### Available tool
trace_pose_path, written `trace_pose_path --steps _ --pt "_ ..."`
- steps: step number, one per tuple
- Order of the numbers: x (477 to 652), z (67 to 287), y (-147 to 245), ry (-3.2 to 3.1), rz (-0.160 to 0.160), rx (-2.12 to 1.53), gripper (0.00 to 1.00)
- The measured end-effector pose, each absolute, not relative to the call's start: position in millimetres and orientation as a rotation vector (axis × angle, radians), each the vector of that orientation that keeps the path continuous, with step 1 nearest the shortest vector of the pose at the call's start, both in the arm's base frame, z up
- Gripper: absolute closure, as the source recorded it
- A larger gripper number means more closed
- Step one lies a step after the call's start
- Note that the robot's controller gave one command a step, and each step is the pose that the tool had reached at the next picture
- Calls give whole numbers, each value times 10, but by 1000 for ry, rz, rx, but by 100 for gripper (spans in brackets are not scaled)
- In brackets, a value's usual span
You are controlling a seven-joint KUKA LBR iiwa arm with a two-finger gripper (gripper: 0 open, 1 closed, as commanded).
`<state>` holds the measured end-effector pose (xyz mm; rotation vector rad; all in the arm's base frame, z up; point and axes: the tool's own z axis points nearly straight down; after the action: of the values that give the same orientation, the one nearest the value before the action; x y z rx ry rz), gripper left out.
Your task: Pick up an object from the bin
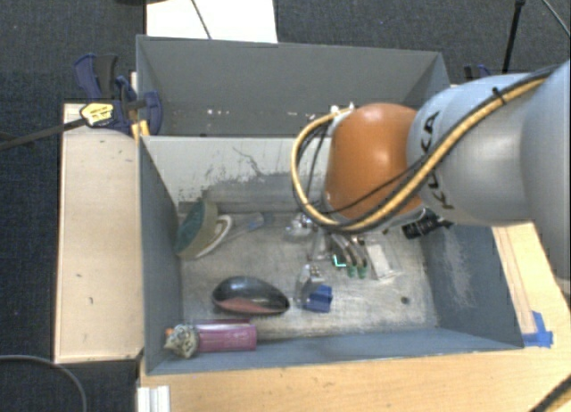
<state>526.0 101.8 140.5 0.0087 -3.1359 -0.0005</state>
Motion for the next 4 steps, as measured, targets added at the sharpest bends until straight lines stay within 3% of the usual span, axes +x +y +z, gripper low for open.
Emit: trace_pose_path --steps 1,2,3,4 --pt "5012 715 1724 -3129 3 327 0" --pt "5061 790 1860 -3144 0 84 0" --pt "4977 1011 1961 -3145 1 -175 0" --pt "4955 720 1833 -3109 -5 -484 0"
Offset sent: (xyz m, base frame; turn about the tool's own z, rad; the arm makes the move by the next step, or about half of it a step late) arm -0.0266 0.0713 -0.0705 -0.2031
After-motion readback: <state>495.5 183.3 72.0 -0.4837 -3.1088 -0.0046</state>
